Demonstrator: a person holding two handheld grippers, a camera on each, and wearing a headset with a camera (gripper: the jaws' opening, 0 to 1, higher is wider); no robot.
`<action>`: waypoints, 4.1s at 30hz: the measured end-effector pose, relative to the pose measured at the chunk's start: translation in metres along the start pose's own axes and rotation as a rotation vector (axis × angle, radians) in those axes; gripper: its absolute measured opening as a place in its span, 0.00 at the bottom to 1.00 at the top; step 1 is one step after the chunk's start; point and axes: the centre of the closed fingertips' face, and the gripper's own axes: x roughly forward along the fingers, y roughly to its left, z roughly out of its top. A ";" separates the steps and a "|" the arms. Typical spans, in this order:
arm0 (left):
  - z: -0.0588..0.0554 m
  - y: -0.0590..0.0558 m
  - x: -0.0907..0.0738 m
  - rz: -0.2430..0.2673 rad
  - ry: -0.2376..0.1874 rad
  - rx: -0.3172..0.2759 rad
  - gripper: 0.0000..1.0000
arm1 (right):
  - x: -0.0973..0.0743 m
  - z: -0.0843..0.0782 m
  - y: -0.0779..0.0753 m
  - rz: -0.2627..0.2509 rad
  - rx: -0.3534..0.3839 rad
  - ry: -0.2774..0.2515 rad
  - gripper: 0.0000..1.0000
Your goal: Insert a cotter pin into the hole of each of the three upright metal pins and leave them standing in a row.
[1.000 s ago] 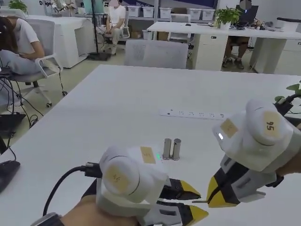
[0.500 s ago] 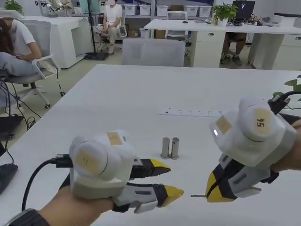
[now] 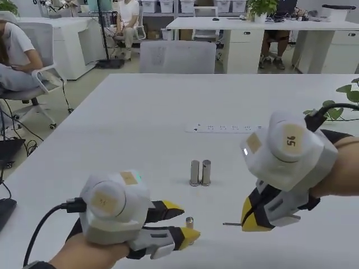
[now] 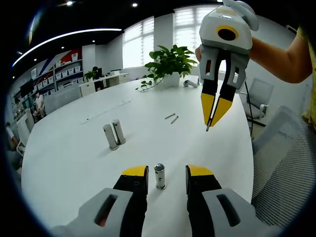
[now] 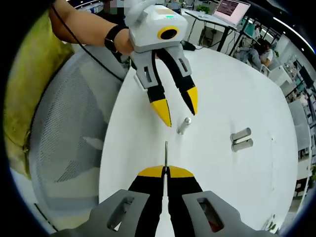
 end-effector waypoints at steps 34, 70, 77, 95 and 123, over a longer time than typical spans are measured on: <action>-0.016 0.012 0.021 0.017 0.042 -0.042 0.07 | 0.013 0.000 -0.018 -0.004 0.015 0.006 0.02; -0.017 -0.001 0.020 -0.252 -0.006 0.116 0.07 | 0.057 0.007 -0.024 -0.030 0.207 0.085 0.02; -0.017 -0.002 0.021 -0.256 -0.005 0.113 0.07 | 0.059 0.007 -0.024 -0.030 0.234 0.071 0.02; -0.017 -0.002 0.021 -0.211 -0.006 0.094 0.07 | 0.062 0.016 -0.022 -0.025 0.238 0.059 0.02; -0.019 -0.007 0.018 -0.193 0.007 0.096 0.07 | 0.063 0.022 -0.022 -0.028 0.172 0.094 0.02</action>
